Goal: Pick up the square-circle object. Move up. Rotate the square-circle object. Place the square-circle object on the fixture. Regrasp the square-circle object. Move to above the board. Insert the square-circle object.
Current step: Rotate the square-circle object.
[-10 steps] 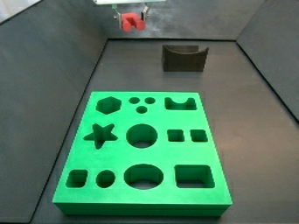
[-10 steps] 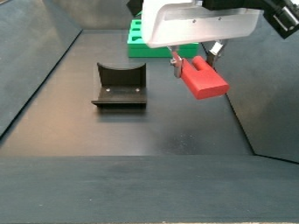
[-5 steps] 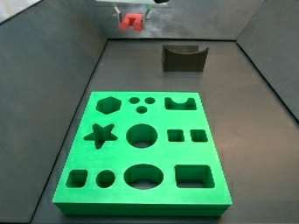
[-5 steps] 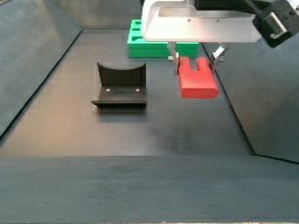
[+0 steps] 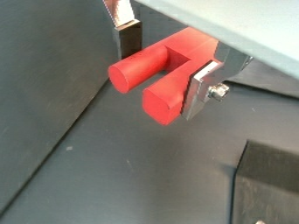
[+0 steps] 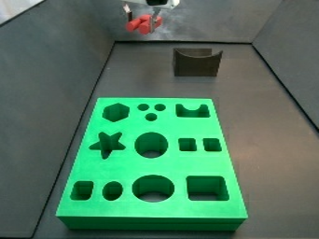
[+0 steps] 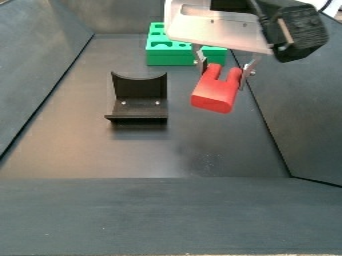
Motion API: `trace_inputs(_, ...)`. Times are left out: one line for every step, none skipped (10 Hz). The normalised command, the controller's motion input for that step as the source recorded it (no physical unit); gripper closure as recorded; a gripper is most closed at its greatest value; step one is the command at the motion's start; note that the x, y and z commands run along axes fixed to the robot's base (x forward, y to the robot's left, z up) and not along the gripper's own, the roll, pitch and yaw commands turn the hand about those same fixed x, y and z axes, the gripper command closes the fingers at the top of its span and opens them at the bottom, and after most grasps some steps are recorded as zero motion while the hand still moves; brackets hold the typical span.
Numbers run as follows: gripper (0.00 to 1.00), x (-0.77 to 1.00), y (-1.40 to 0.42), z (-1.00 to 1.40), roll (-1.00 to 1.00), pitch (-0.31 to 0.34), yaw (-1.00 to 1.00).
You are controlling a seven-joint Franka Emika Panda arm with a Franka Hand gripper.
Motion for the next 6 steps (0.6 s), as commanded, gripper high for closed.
trace_inputs(1.00,0.02,0.02,-0.03,0.00,-0.002,-1.00)
trace_inputs(1.00,0.02,0.02,-0.03,0.00,-0.002,-1.00)
trace_inputs(1.00,0.02,0.02,-0.03,0.00,-0.002,-1.00)
trace_inputs(1.00,0.02,0.02,-0.03,0.00,-0.002,-1.00)
trace_inputs(1.00,0.02,0.02,-0.03,0.00,-0.002,-1.00)
trace_inputs(1.00,0.02,0.02,-0.03,0.00,-0.002,-1.00)
